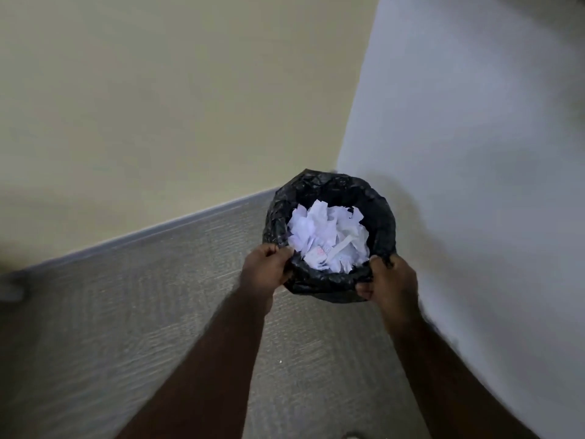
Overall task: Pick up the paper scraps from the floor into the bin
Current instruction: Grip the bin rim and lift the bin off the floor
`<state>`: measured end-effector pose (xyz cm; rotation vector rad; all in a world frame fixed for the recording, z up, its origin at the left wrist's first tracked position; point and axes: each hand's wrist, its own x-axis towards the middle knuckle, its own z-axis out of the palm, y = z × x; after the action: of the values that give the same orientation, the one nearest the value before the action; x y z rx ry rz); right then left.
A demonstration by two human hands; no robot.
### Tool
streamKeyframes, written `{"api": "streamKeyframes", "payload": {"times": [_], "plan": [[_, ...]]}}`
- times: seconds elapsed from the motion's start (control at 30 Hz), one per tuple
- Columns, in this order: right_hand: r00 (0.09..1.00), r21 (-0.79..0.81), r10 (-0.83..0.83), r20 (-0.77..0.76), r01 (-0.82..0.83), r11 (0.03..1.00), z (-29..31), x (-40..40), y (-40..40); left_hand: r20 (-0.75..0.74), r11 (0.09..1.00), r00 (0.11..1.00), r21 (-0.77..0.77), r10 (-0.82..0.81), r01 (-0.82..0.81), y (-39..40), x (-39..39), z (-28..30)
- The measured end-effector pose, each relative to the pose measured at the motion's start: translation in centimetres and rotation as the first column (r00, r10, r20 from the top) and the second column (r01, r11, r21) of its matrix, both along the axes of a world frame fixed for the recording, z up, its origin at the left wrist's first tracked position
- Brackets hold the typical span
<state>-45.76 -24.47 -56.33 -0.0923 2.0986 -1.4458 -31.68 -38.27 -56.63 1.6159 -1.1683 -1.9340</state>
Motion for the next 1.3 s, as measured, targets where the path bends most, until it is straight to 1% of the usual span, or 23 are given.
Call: {"api": "streamKeyframes", "payload": {"times": [0.03, 0.1, 0.23, 0.3, 0.43, 0.5, 0.53, 0.7, 0.77, 0.83, 0.97, 1.07, 1.13, 1.2, 1.3], "plan": [[1.000, -0.002, 0.011, -0.002, -0.011, 1.000, -0.1, 0.3, -0.1, 0.011, 1.000, 1.000, 0.012, 0.002, -0.002, 0.0, 0.3, -0.1], [1.000, -0.002, 0.029, -0.003, -0.029, 1.000, -0.8, -2.2, -1.4, 0.018, 0.999, 1.000, 0.033, -0.008, 0.007, -1.4, -2.0, -0.4], [0.998, 0.010, 0.055, -0.024, -0.055, 0.998, -2.0, -4.7, -4.2, 0.020, 0.998, 1.000, 0.058, -0.006, 0.004, -3.7, -4.0, -1.4], [0.998, 0.068, 0.069, -0.006, -0.069, 0.995, -4.2, -6.0, -6.4, 0.049, 0.997, 0.999, 0.071, 0.002, -0.006, -5.5, -5.1, -3.3], [0.996, 0.089, 0.089, 0.017, -0.090, 0.992, -6.7, -8.0, -9.8, 0.052, 0.999, 0.998, 0.046, -0.023, 0.020, -8.9, -7.1, -5.4], [0.998, 0.101, 0.062, 0.009, -0.063, 0.993, -9.6, -9.5, -11.7, 0.066, 0.997, 0.997, 0.055, -0.051, 0.047, -10.9, -8.7, -8.3], [0.998, 0.101, 0.056, 0.006, -0.056, 0.993, -9.7, -9.9, -11.9, 0.060, 0.997, 0.997, 0.057, -0.054, 0.050, -11.0, -9.0, -8.4], [0.999, 0.131, 0.023, 0.038, -0.027, 0.991, -15.4, -12.3, -14.9, 0.084, 0.991, 0.988, 0.053, -0.131, 0.127, -14.2, -11.4, -14.0], [0.999, 0.142, 0.025, 0.042, -0.031, 0.989, -16.5, -12.8, -15.7, 0.089, 0.985, 0.982, 0.066, -0.165, 0.160, -15.0, -12.0, -15.1], [0.999, 0.154, 0.018, 0.049, -0.025, 0.988, -17.6, -13.2, -16.3, 0.091, 0.984, 0.982, 0.078, -0.166, 0.159, -15.8, -12.5, -16.1], [0.995, 0.171, 0.008, 0.100, -0.026, 0.985, -20.0, -13.8, -17.5, 0.120, 0.981, 0.975, 0.078, -0.186, 0.178, -17.3, -13.2, -18.4], [0.999, 0.185, 0.003, 0.051, -0.013, 0.983, -20.9, -14.4, -17.7, 0.087, 0.977, 0.975, 0.074, -0.207, 0.201, -17.7, -13.3, -19.6], [1.000, 0.189, -0.003, 0.010, 0.001, 0.982, -21.0, -14.8, -17.8, 0.068, 0.976, 0.974, 0.039, -0.216, 0.214, -17.9, -13.5, -19.8], [1.000, 0.203, -0.007, 0.024, 0.002, 0.979, -21.6, -14.7, -17.4, 0.096, 0.971, 0.966, 0.034, -0.239, 0.237, -17.7, -13.3, -20.4], [0.996, 0.221, 0.013, 0.085, -0.032, 0.975, -21.9, -14.0, -16.5, 0.152, 0.966, 0.954, 0.035, -0.260, 0.258, -16.8, -12.8, -20.3]]}}
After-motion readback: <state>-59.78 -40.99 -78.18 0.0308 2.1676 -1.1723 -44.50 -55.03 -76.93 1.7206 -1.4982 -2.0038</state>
